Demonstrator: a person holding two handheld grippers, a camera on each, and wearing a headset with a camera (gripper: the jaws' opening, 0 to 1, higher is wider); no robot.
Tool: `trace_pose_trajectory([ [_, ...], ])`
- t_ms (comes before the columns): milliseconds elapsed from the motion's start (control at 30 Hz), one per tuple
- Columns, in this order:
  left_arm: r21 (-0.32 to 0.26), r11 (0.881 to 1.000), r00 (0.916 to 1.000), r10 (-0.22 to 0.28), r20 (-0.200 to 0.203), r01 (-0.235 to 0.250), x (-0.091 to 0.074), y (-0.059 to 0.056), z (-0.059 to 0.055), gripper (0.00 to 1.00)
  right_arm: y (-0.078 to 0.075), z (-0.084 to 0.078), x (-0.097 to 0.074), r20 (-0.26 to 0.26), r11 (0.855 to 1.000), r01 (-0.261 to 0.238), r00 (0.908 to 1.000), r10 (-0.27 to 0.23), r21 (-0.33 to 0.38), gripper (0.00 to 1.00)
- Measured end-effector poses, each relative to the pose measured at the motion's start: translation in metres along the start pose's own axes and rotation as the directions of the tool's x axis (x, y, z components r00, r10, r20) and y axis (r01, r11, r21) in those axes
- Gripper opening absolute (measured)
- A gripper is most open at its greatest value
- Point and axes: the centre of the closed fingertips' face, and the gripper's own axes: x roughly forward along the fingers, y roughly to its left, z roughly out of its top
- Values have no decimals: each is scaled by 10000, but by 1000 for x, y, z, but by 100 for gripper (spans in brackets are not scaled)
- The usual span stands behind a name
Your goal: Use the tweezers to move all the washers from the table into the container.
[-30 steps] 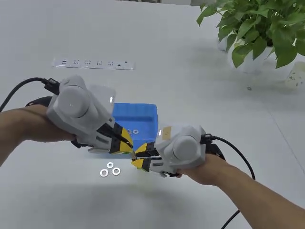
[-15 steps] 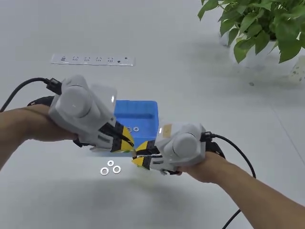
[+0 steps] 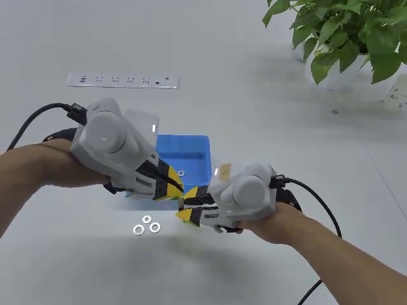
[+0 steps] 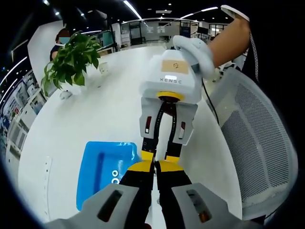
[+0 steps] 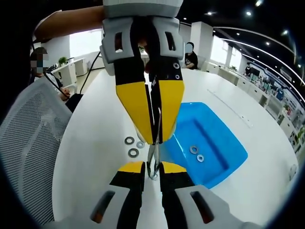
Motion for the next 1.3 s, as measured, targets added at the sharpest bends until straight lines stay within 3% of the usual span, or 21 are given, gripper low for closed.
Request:
trace_pose_trajectory([
  [567, -53, 9999, 9999, -118, -84, 117, 1, -2, 0, 6, 0, -1, 0, -68, 9998, -43, 10000, 44, 181, 11],
  [800, 131, 9998, 9993, -161, -336, 166, 1, -5, 0, 6, 3, 0, 0, -117, 9999, -71, 9999, 72, 96, 11],
  [1300, 127, 9999, 9997, -73, -236, 76, -13, -6, 7, 6, 5, 13, -8, 20, 10000, -14, 10000, 14, -4, 11],
])
